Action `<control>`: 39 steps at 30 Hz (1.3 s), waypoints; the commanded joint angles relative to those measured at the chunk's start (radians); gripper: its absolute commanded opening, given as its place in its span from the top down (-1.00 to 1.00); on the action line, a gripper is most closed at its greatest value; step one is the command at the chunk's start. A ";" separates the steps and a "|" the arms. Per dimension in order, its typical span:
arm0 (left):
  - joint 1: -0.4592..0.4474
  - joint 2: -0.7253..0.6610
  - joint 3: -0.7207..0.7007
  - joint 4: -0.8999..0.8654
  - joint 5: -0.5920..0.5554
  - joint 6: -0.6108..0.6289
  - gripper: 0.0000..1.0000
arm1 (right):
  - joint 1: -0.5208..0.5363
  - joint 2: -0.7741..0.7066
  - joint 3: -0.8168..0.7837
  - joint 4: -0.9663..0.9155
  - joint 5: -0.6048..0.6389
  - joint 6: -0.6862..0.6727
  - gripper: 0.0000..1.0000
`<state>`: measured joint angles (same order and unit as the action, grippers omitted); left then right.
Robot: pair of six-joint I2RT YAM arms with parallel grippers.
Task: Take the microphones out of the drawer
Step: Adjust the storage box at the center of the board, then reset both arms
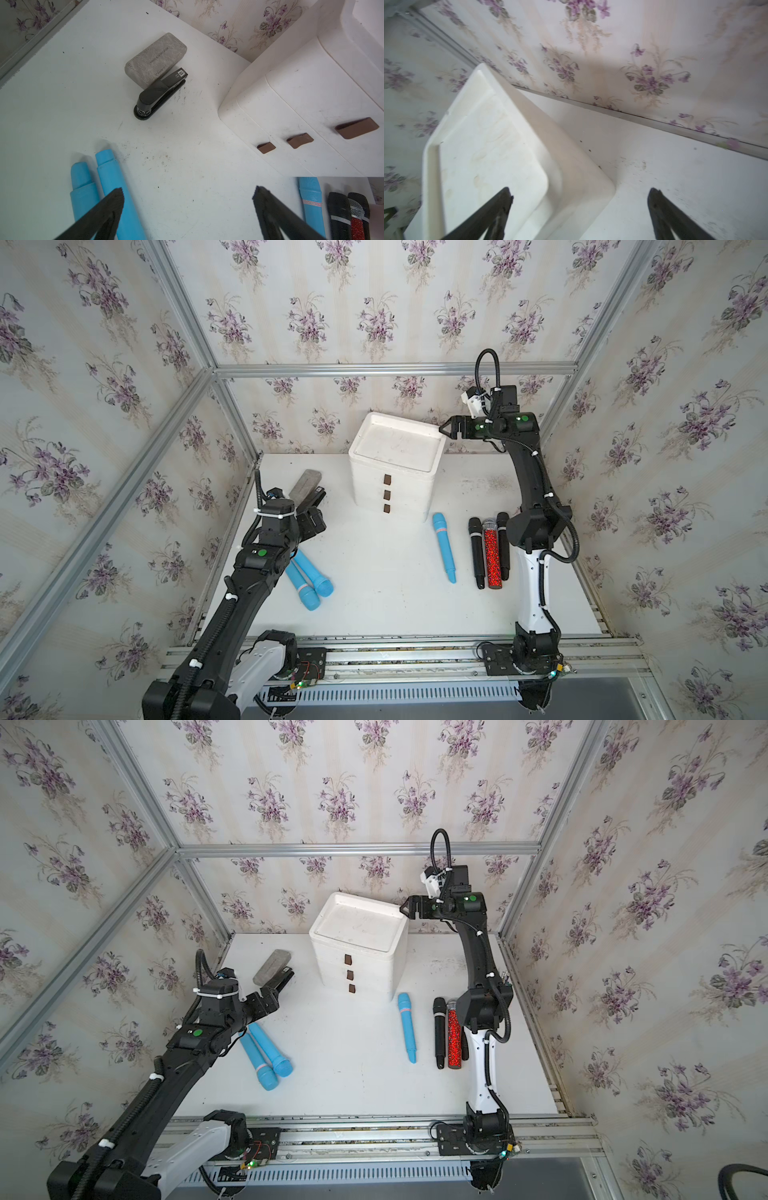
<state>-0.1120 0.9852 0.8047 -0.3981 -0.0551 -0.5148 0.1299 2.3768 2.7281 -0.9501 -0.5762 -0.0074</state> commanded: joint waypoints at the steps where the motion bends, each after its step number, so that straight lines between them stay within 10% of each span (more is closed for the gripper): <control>1: 0.003 0.007 0.005 -0.001 0.017 0.003 -0.99 | 0.000 -0.025 0.001 0.012 -0.213 -0.043 -1.00; 13: 0.029 0.011 0.044 -0.040 0.005 0.011 -0.99 | -0.120 -0.104 -0.099 0.028 -0.130 -0.014 -1.00; 39: 0.043 0.091 0.121 -0.042 -0.411 0.162 -0.99 | -0.115 -0.875 -1.778 1.155 0.325 -0.053 -1.00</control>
<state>-0.0692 1.0630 0.9257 -0.4530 -0.4129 -0.3878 -0.0154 1.5494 1.0481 -0.0017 -0.3618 -0.0200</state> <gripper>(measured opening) 0.993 0.997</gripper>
